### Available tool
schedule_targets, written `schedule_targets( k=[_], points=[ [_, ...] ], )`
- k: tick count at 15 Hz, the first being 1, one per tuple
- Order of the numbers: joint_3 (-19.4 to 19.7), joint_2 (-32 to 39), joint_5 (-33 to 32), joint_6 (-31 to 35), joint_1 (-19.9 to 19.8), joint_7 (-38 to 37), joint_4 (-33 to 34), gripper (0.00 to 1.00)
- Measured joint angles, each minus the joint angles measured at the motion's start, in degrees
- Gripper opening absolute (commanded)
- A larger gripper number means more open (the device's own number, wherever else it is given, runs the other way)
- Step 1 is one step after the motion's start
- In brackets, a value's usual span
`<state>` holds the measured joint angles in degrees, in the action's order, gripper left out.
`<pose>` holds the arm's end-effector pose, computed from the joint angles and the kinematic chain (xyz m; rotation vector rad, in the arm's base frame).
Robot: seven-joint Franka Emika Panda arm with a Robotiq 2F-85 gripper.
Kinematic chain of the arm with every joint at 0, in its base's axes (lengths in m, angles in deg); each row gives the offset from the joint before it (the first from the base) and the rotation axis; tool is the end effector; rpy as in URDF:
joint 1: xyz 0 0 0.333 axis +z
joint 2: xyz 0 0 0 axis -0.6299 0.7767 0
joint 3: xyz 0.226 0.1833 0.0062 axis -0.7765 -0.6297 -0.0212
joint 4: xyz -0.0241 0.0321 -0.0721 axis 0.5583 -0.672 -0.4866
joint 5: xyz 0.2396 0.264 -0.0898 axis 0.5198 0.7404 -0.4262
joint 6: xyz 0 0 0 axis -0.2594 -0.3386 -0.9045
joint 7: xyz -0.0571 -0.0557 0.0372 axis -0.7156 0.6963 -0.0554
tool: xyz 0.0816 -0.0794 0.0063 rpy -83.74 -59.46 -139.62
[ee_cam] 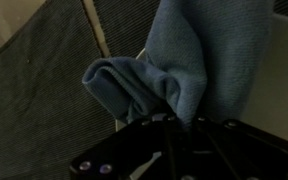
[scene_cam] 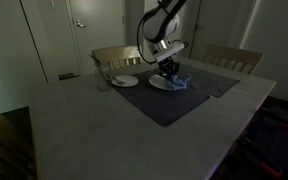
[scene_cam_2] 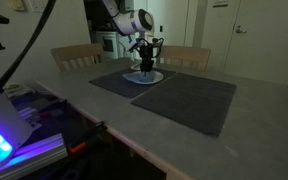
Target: Use the cloth to wipe the plate
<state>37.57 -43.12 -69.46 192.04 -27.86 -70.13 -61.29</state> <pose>0.6007 0.0199 0.1345 2.6360 -0.5913 -0.4571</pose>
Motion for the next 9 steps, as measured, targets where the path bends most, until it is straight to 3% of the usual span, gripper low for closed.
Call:
schedule_targets(
  k=[4, 9],
  points=[
    [0.9, 0.5, -3.9, 1.4, 0.6, -4.3, -0.1, 0.02],
    [1.0, 0.1, -6.2, 9.7, 0.8, -8.5, -0.6, 0.02]
  ],
)
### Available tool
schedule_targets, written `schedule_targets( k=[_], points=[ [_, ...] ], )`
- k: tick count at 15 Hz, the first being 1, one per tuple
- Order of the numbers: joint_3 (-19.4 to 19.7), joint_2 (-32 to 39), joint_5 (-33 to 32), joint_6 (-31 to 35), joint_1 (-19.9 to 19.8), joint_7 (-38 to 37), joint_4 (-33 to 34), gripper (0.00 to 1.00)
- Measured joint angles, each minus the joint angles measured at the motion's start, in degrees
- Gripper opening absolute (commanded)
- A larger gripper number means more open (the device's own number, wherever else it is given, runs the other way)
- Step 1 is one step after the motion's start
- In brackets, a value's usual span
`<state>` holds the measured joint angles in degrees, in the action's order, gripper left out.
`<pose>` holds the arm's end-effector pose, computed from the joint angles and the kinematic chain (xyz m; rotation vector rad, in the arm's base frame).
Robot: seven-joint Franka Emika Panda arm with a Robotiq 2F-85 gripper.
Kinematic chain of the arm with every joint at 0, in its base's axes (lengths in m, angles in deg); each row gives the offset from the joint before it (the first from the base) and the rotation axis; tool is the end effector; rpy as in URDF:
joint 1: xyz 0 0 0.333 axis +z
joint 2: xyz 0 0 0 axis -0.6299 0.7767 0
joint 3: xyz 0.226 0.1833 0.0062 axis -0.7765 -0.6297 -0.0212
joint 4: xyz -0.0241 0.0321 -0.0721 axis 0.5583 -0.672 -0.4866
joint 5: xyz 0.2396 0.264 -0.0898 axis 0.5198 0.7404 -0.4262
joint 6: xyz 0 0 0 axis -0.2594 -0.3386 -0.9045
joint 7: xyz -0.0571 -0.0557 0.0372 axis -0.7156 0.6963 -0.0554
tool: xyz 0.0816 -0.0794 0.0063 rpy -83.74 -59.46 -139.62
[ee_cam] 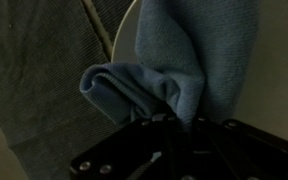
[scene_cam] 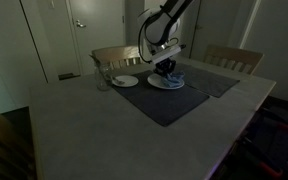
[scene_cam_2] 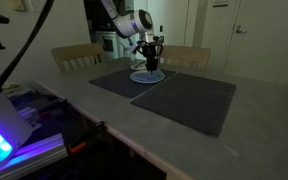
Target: Use the cloth to wipe the plate
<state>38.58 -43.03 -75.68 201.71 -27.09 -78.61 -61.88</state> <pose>0.6213 0.0192 0.1390 2.6125 -0.6639 -0.1704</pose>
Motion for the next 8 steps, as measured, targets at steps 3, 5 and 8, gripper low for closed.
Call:
schedule_targets(
  k=[3, 5, 8],
  points=[
    [-0.1, -0.6, 0.5, 5.7, -0.2, -0.3, -0.9, 0.02],
    [-0.3, -0.9, 1.1, 8.5, -0.4, -0.1, -1.5, 0.02],
    [-1.0, -1.6, 3.4, 10.4, -1.0, 2.3, -2.2, 0.02]
  ],
)
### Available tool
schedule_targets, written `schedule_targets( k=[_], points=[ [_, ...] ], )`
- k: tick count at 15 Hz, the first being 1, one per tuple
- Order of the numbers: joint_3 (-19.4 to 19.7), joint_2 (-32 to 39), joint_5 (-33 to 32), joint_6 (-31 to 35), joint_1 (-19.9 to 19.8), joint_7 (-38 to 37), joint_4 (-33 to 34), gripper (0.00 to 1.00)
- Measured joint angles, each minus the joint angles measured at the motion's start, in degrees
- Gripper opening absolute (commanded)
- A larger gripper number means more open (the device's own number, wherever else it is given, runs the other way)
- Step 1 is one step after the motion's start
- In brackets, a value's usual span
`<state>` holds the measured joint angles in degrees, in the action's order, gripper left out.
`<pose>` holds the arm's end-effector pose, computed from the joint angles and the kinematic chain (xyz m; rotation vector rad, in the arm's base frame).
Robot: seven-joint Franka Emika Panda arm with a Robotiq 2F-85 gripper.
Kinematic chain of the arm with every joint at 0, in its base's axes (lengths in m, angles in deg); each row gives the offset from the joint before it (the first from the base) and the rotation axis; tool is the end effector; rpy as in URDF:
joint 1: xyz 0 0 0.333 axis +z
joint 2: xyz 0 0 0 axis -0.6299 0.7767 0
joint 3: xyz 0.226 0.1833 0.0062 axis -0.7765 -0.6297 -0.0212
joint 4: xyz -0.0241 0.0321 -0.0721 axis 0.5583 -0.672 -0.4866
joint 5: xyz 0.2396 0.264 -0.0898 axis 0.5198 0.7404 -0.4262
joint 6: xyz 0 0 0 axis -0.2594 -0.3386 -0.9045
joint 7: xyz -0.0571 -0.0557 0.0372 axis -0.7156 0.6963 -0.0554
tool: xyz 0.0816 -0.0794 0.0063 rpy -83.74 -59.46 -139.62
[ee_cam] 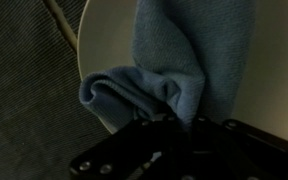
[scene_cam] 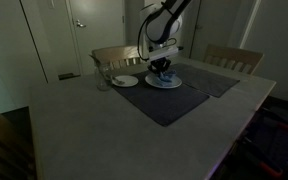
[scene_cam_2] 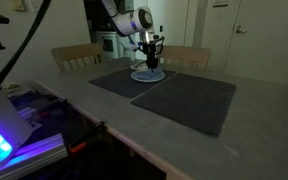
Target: Use the cloth to wipe the plate
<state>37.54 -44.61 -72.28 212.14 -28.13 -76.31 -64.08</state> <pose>0.6346 0.0286 0.1503 2.7613 -0.6728 -0.0121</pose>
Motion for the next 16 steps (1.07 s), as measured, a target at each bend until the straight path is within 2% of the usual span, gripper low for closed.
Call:
schedule_targets(
  k=[5, 9, 16],
  points=[
    [-2.5, -0.8, 7.4, -0.5, -2.6, 7.4, 0.0, 0.02],
    [-4.8, -1.6, 9.5, -1.6, -2.0, 9.2, -0.1, 0.02],
    [-10.3, -6.3, 13.4, 3.2, 0.2, 14.0, -2.0, 0.02]
  ],
)
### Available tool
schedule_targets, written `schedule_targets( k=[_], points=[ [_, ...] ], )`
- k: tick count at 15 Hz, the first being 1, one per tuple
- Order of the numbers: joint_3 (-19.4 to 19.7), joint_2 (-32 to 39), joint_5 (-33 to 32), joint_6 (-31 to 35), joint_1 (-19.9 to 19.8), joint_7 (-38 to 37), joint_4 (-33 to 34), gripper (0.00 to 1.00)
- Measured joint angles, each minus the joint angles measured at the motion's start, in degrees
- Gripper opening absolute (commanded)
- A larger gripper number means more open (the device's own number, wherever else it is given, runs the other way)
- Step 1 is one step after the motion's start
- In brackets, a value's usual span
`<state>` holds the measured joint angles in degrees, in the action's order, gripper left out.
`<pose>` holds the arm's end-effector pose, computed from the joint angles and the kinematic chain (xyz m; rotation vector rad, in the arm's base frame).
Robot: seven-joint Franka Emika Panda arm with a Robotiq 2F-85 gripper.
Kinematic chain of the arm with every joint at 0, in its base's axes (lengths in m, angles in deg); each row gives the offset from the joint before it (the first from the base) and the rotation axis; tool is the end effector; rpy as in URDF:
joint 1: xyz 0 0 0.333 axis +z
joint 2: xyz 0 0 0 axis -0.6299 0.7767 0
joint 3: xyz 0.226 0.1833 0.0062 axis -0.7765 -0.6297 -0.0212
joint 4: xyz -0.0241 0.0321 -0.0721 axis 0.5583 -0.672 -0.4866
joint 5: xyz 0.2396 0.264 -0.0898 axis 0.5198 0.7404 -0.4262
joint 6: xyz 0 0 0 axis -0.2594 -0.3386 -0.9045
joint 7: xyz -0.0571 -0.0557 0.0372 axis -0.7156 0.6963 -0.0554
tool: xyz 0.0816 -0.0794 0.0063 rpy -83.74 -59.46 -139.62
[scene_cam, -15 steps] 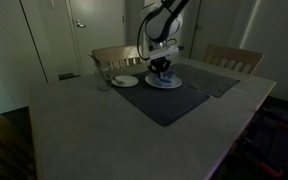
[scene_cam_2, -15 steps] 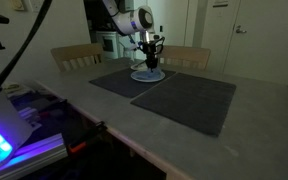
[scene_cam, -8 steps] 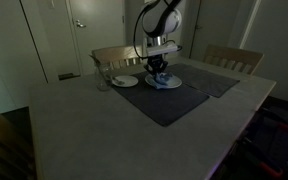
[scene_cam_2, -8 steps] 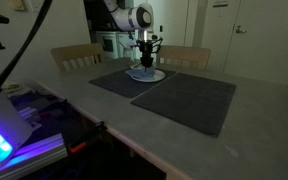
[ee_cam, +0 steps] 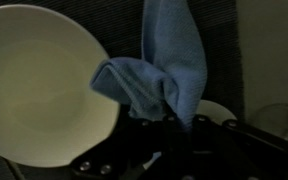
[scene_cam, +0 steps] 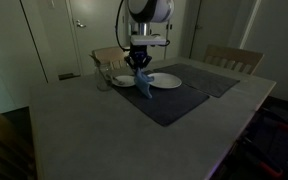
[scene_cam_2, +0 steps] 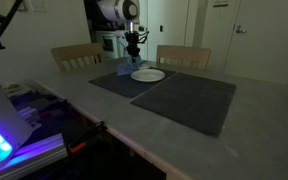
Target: Use the cloth to wipe the plate
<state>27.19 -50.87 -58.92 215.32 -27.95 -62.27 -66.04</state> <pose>0.6298 0.1434 0.2062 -3.0989 0.4024 -0.0026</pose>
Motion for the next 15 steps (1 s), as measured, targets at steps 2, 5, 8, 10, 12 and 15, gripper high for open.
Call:
schedule_targets(
  k=[2, 5, 8, 10, 12, 15],
  points=[
    [-1.8, -1.5, 2.8, 2.9, 0.1, 1.5, -1.7, 0.02],
    [-4.2, -2.2, 7.8, 7.8, 0.0, 4.1, -4.0, 0.02],
    [-5.5, -2.1, 10.1, 11.4, 0.2, 5.4, -6.4, 0.02],
    [-5.5, -1.9, 10.1, 12.8, 0.6, 5.4, -7.9, 0.02],
    [-5.5, -1.5, 10.1, 14.3, 0.9, 5.4, -9.4, 0.02],
    [-5.5, -1.5, 10.1, 16.1, 1.1, 5.4, -11.2, 0.02]
  ],
)
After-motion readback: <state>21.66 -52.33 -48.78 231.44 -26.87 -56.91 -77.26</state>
